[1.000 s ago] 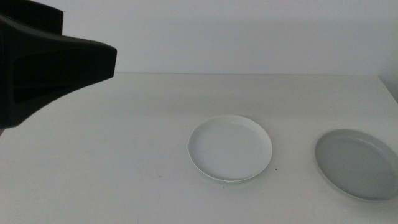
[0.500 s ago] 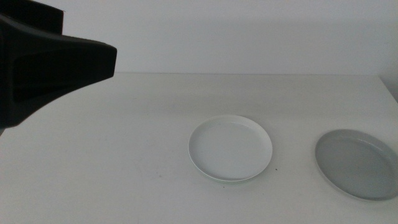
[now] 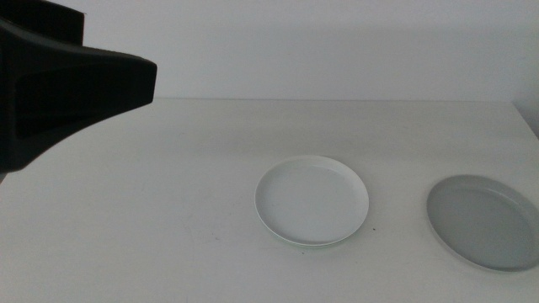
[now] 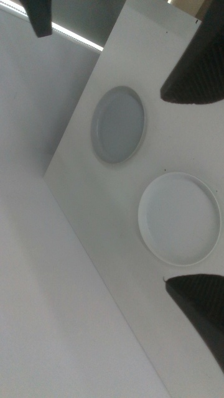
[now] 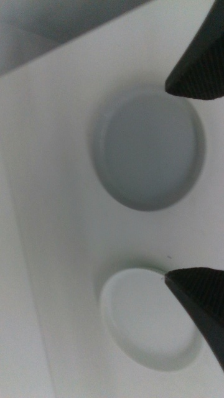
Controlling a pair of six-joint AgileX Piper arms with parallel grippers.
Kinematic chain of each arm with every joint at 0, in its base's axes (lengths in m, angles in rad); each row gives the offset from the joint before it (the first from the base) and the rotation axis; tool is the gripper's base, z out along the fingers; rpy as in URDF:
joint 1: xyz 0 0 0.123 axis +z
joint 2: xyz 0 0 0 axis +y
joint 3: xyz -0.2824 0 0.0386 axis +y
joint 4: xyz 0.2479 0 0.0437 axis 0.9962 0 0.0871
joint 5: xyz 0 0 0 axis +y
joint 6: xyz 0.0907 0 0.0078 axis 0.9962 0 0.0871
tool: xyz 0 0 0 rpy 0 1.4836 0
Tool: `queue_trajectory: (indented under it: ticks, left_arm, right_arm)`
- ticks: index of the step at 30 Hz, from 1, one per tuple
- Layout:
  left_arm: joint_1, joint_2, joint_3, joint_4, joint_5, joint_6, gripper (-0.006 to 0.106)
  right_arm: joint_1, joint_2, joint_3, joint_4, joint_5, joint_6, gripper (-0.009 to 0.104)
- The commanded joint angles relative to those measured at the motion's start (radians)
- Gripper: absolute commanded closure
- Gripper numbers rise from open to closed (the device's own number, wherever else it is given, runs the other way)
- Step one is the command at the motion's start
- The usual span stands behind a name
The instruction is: Stack the three bowls on top of each other.
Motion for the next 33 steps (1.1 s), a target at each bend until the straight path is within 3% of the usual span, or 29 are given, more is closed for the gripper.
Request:
queue_trajectory:
  ticks: [1,5,12,19,23,28,30,33]
  left_arm:
    - [0.0,-0.006,0.003,-0.006,-0.011,-0.007,0.007]
    - [0.0,-0.006,0.003,-0.006,-0.011,-0.007,0.007]
    - [0.0,-0.006,0.003,-0.006,-0.015,-0.007,0.007]
    - [0.0,-0.006,0.003,-0.006,-0.015,-0.007,0.007]
    - [0.0,-0.006,0.003,-0.006,-0.015,-0.007,0.007]
    - [0.0,-0.006,0.003,-0.006,-0.015,-0.007,0.007]
    - [0.0,-0.006,0.003,-0.006,-0.015,-0.007,0.007]
    - [0.0,-0.006,0.003,-0.006,-0.015,-0.007,0.007]
  right_arm:
    - [-0.003,0.005,-0.014,0.021,0.05,-0.006,0.017]
    - [-0.003,0.016,-0.014,0.042,0.114,-0.019,0.017]
    - [-0.003,0.202,-0.04,0.022,0.191,-0.015,0.017]
    - [-0.053,0.388,-0.04,0.025,0.067,-0.011,0.017]
    - [-0.185,0.521,-0.04,0.117,0.056,-0.137,0.019]
    - [-0.347,0.693,-0.04,0.387,0.031,-0.373,0.019]
    - [-0.384,0.746,-0.04,0.404,-0.018,-0.39,0.019]
    - [-0.437,0.825,-0.042,0.356,-0.085,-0.36,0.023]
